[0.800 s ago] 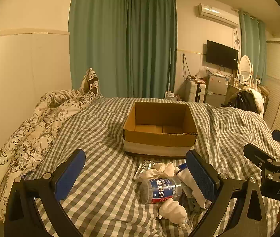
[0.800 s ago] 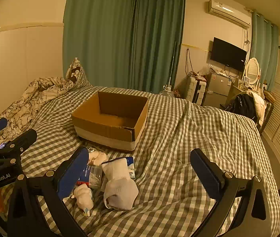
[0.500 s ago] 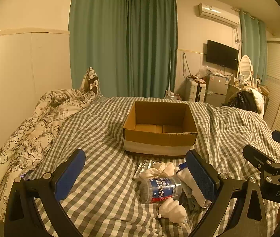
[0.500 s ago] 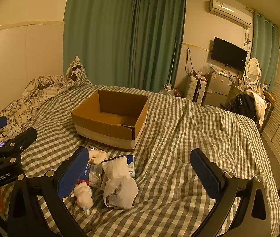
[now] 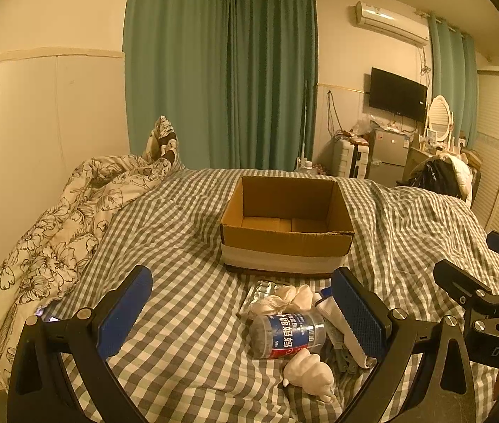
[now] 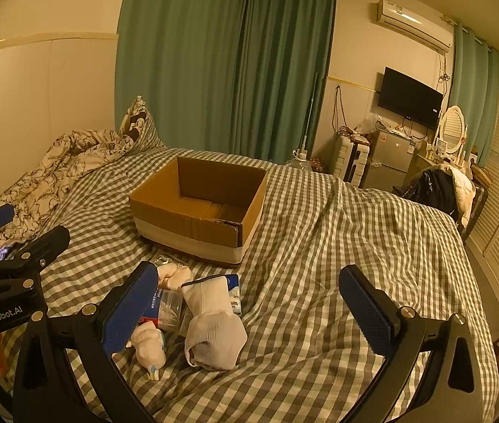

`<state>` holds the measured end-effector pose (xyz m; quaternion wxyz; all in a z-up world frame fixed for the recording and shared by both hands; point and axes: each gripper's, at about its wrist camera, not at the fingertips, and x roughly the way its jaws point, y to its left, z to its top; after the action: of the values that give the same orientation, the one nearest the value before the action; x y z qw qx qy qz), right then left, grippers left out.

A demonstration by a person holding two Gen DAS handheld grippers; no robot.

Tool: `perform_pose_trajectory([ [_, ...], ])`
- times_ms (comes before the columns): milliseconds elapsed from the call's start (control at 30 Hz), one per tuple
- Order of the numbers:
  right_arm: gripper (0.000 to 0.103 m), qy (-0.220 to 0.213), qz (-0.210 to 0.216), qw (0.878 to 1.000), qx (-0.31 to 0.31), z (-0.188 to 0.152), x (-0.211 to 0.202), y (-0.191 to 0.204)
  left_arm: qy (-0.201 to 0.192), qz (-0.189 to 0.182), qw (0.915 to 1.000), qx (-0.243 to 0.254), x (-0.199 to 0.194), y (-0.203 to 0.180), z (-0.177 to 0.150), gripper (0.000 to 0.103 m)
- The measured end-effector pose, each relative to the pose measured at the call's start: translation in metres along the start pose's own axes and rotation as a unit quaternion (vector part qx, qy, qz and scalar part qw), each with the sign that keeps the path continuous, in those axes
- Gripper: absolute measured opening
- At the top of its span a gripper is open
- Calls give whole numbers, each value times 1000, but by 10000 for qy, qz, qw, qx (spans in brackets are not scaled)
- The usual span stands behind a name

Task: Organize objects
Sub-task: 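Move both tools toward the pile of items in front of the box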

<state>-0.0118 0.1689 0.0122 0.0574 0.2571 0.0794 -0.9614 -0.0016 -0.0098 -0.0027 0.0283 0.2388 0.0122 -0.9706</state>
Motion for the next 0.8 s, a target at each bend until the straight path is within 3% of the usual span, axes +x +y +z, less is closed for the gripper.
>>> perform_pose_trajectory([
  [800, 103, -249, 7, 9997, -36, 5, -28, -7, -1, -15, 9999, 101, -10, -15, -1, 103],
])
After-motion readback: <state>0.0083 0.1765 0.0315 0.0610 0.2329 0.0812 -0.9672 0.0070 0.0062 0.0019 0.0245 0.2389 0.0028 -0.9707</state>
